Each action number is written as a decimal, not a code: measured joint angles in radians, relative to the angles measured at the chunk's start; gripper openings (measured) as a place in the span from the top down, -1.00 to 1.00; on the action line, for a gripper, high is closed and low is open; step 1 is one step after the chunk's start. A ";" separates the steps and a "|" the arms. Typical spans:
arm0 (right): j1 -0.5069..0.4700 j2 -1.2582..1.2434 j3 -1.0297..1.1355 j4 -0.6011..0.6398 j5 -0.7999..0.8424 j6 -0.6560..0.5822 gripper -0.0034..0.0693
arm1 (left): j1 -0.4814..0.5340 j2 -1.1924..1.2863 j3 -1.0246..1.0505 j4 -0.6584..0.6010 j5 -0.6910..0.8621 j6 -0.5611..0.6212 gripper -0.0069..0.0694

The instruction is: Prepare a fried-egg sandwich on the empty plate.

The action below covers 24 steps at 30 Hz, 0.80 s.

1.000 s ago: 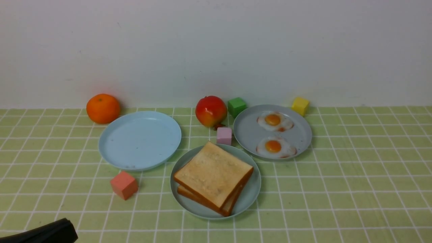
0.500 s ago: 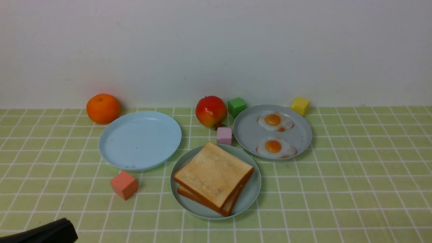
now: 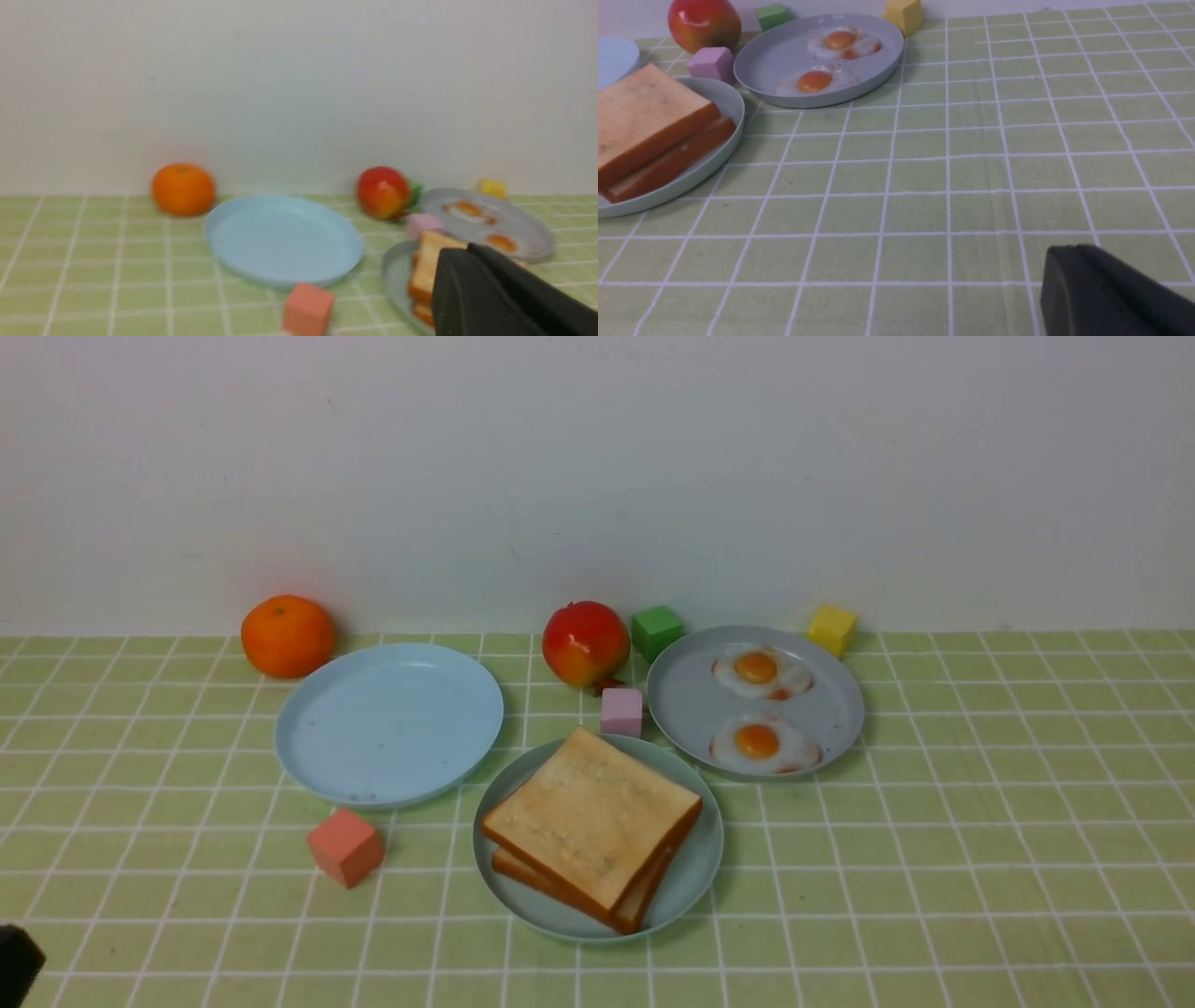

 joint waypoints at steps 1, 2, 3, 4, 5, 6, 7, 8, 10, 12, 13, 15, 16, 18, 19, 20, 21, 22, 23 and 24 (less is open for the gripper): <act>0.000 0.000 0.000 0.000 0.000 0.000 0.91 | 0.043 -0.004 0.032 -0.004 0.006 -0.011 0.85; 0.000 0.000 0.000 0.000 0.000 0.000 0.91 | 0.100 -0.004 0.056 -0.009 0.038 -0.035 0.85; 0.000 0.000 0.000 0.000 0.001 0.000 0.91 | 0.123 -0.004 0.061 -0.009 0.078 -0.050 0.85; 0.000 0.000 0.000 0.000 0.001 0.000 0.91 | 0.142 -0.004 0.064 -0.008 0.141 -0.069 0.85; 0.000 0.000 0.000 0.001 0.001 0.000 0.91 | 0.164 -0.004 0.068 -0.006 0.203 -0.088 0.85; 0.000 0.000 0.000 0.000 0.001 0.000 0.90 | 0.173 -0.004 0.070 -0.006 0.234 -0.102 0.85; 0.000 -0.001 0.000 0.000 0.001 0.000 0.90 | 0.177 -0.004 0.071 -0.006 0.249 -0.113 0.85; 0.000 -0.001 0.000 0.000 0.001 0.000 0.90 | 0.178 -0.004 0.071 -0.006 0.257 -0.120 0.85; 0.000 -0.001 0.000 0.000 0.001 0.000 0.90 | 0.178 -0.004 0.071 -0.006 0.261 -0.128 0.85; 0.000 -0.001 0.000 0.000 0.001 0.000 0.89 | 0.178 -0.004 0.071 -0.006 0.261 -0.131 0.85; 0.000 -0.001 0.000 0.000 0.001 0.000 0.89 | 0.178 -0.004 0.071 -0.006 0.261 -0.131 0.85; 0.000 -0.001 0.000 0.000 0.001 0.000 0.89 | 0.178 -0.004 0.071 -0.006 0.261 -0.131 0.85; 0.000 -0.001 0.000 0.000 0.001 0.000 0.89 | 0.178 -0.004 0.071 -0.006 0.261 -0.131 0.85; 0.000 -0.001 0.000 0.000 0.001 0.000 0.89 | 0.178 -0.004 0.071 -0.005 0.261 -0.131 0.85; 0.000 -0.001 0.000 0.000 0.001 0.000 0.89 | 0.178 -0.004 0.071 -0.005 0.261 -0.131 0.85; 0.000 -0.001 0.000 0.000 0.001 0.000 0.89 | 0.178 -0.004 0.071 -0.005 0.261 -0.131 0.85; 0.000 -0.001 0.000 0.000 0.001 0.000 0.89 | 0.178 -0.004 0.071 -0.005 0.261 -0.131 0.85; 0.000 -0.001 0.000 0.000 0.001 0.000 0.89 | 0.178 -0.004 0.071 -0.005 0.261 -0.131 0.85; 0.000 -0.001 0.000 0.000 0.001 0.000 0.89 | 0.178 -0.004 0.071 -0.005 0.261 -0.131 0.85; 0.000 -0.001 0.000 0.000 0.001 0.000 0.89 | 0.178 -0.004 0.071 -0.005 0.261 -0.131 0.85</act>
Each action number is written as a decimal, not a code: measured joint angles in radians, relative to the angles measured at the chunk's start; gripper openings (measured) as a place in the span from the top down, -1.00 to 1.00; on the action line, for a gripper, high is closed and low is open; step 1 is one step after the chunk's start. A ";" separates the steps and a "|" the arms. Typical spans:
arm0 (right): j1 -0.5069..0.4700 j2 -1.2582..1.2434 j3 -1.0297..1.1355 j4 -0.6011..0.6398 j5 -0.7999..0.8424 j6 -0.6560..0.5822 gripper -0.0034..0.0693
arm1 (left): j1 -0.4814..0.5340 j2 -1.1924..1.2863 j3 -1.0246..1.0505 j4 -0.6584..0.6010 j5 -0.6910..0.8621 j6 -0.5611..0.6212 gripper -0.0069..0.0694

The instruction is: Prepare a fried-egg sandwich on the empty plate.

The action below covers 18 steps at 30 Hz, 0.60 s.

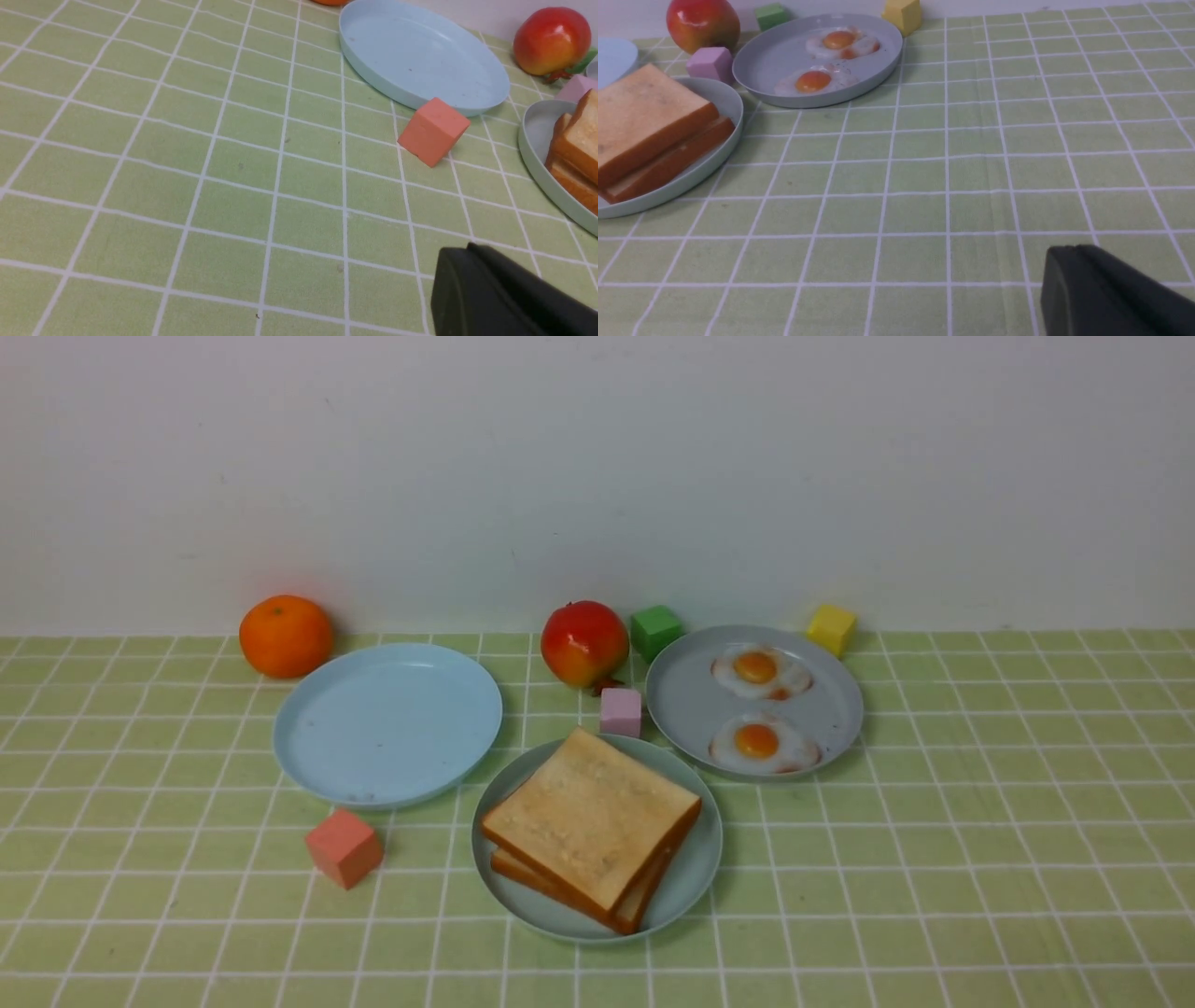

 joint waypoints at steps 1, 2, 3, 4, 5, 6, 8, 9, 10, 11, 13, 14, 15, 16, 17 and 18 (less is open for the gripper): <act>0.000 0.000 0.000 0.000 0.000 0.000 0.89 | 0.000 0.000 0.000 0.001 0.000 0.000 0.85; 0.000 0.000 0.000 0.000 0.000 0.000 0.89 | 0.000 0.000 0.000 0.001 0.000 0.000 0.85; 0.000 0.000 0.000 0.000 0.000 0.000 0.88 | 0.000 0.000 0.000 0.001 0.000 0.000 0.85; 0.000 0.000 0.000 0.000 0.000 0.000 0.88 | 0.000 0.000 0.000 0.001 0.000 0.000 0.85; 0.000 0.000 0.000 0.000 0.000 0.000 0.88 | 0.000 0.000 0.000 0.001 0.000 0.000 0.85; 0.000 0.000 0.000 0.000 0.000 0.000 0.87 | 0.000 0.000 0.000 0.001 0.000 0.000 0.85; 0.000 0.000 0.000 0.000 0.000 0.000 0.87 | 0.000 0.000 0.000 0.001 0.000 0.000 0.85; 0.000 0.000 0.000 0.000 0.000 0.000 0.86 | 0.000 0.000 0.000 0.001 0.000 0.000 0.85; 0.000 0.000 0.000 0.000 0.000 0.000 0.86 | 0.000 0.000 0.000 0.001 0.000 0.000 0.85; 0.000 0.000 0.000 0.000 0.000 0.000 0.86 | 0.000 0.000 0.000 0.001 0.000 0.000 0.85; 0.000 0.000 0.000 0.000 0.000 0.000 0.85 | 0.000 0.000 0.000 0.001 0.000 0.000 0.85; 0.000 0.000 0.000 0.000 0.000 0.000 0.85 | 0.000 0.000 0.000 0.001 0.000 0.000 0.85; 0.000 0.000 0.000 0.000 0.000 0.000 0.85 | 0.000 0.000 0.000 0.001 0.000 0.000 0.85; 0.000 0.000 0.000 0.000 0.000 0.000 0.84 | 0.000 0.000 0.000 0.001 0.000 0.000 0.85; 0.000 0.000 0.000 0.000 0.000 0.000 0.84 | 0.000 0.000 0.000 0.001 0.000 0.000 0.85; 0.000 0.000 0.000 0.000 0.000 0.000 0.83 | 0.000 0.000 0.000 0.001 0.000 0.000 0.85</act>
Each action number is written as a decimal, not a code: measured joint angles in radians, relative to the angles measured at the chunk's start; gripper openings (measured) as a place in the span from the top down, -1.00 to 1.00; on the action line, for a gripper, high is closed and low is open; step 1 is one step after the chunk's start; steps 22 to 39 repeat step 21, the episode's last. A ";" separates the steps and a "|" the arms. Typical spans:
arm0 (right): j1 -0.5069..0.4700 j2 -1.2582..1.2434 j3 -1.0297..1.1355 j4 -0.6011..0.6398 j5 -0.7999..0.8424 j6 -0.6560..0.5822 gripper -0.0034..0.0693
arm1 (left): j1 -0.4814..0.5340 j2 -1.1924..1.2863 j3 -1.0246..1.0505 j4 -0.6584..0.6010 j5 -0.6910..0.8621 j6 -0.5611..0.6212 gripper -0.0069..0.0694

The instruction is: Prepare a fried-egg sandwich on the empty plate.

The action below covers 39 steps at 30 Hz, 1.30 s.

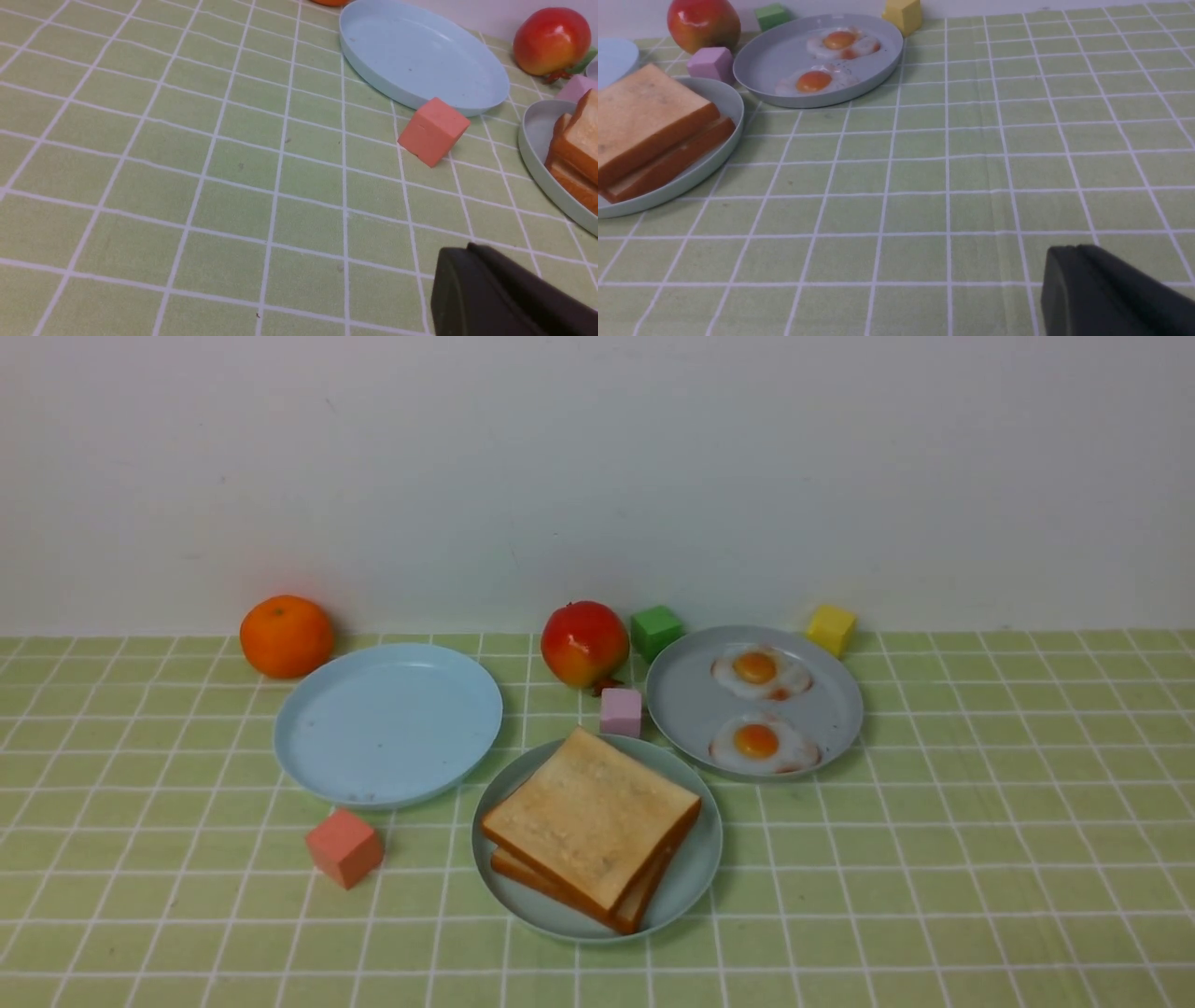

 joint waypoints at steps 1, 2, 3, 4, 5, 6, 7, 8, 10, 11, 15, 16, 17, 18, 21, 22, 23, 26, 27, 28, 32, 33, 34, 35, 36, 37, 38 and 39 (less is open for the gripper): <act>0.000 0.000 0.000 0.000 0.000 0.000 0.83 | 0.000 0.000 0.000 0.000 0.000 0.000 0.85; 0.000 0.000 0.000 0.000 0.000 0.000 0.82 | 0.000 0.000 0.000 0.000 0.000 0.000 0.85; 0.000 0.000 0.000 0.000 0.000 0.000 0.82 | 0.000 0.000 0.000 0.000 0.000 0.000 0.85; 0.000 0.000 0.000 0.000 0.000 0.000 0.82 | 0.000 0.000 0.000 0.000 0.000 0.000 0.85; 0.000 0.000 0.000 0.000 0.000 0.000 0.82 | 0.000 0.000 0.000 0.000 0.000 0.000 0.85; 0.000 0.000 0.000 0.000 0.000 0.000 0.81 | 0.000 0.000 0.000 0.000 0.000 0.000 0.84; 0.000 0.000 0.000 0.000 0.000 0.000 0.81 | 0.000 0.000 0.000 0.000 0.000 0.000 0.84; 0.000 0.000 0.000 0.000 0.000 0.000 0.80 | 0.000 0.000 0.000 0.000 0.000 0.000 0.84; 0.000 0.000 0.000 0.000 0.001 0.000 0.80 | 0.000 0.000 0.000 0.000 0.000 0.000 0.84; 0.000 0.000 0.000 0.000 0.001 0.000 0.80 | 0.000 0.000 0.000 0.000 0.000 0.000 0.84; 0.000 0.000 0.000 0.000 0.001 0.000 0.80 | 0.000 0.000 0.000 0.000 0.001 0.000 0.84; 0.000 0.000 0.000 0.000 0.001 0.000 0.80 | 0.000 0.000 0.000 0.000 0.001 0.000 0.84; 0.000 0.000 0.000 0.000 0.001 0.000 0.80 | 0.000 0.000 0.000 0.000 0.001 0.000 0.84; 0.000 0.000 0.000 0.000 0.001 0.000 0.80 | 0.000 0.000 0.000 0.000 0.001 0.000 0.84; 0.000 0.000 0.000 0.000 0.001 0.000 0.80 | 0.000 0.000 0.000 0.000 0.001 0.000 0.84; 0.000 0.000 0.000 0.000 0.001 0.000 0.80 | 0.000 0.000 0.000 0.000 0.001 0.000 0.84; 0.000 0.000 0.000 0.000 0.001 0.000 0.80 | 0.000 0.000 0.000 0.000 0.001 0.000 0.84; 0.000 0.000 0.000 0.000 0.001 0.000 0.80 | 0.000 0.000 0.000 0.000 0.001 0.000 0.84; 0.000 0.000 0.000 0.000 0.001 0.000 0.80 | 0.000 0.000 0.000 0.000 0.001 0.000 0.84; 0.000 0.000 0.000 0.000 0.001 0.000 0.80 | 0.000 0.000 0.000 0.000 0.001 0.000 0.84; 0.000 0.000 0.000 0.000 0.001 0.000 0.80 | 0.000 0.000 0.000 0.000 0.001 0.000 0.84; 0.000 0.000 0.000 0.000 0.001 0.000 0.80 | 0.000 0.000 0.000 0.000 0.001 0.000 0.84; 0.000 0.000 0.000 0.000 0.001 0.000 0.80 | 0.000 0.000 0.000 0.000 0.001 0.000 0.84; 0.000 0.000 0.000 0.000 0.001 0.000 0.80 | 0.000 0.000 0.000 0.000 0.001 0.000 0.84; 0.000 0.000 0.000 0.000 0.001 0.000 0.80 | 0.000 0.000 0.000 0.000 0.001 0.000 0.84; 0.000 0.000 0.000 0.000 0.001 0.000 0.80 | 0.000 0.000 0.000 0.000 0.001 0.000 0.84; 0.000 0.000 0.000 0.000 0.001 0.000 0.80 | 0.000 0.000 0.000 0.000 0.001 0.000 0.84; 0.000 0.000 0.000 0.000 0.001 0.000 0.80 | 0.000 0.000 0.000 0.000 0.001 0.000 0.84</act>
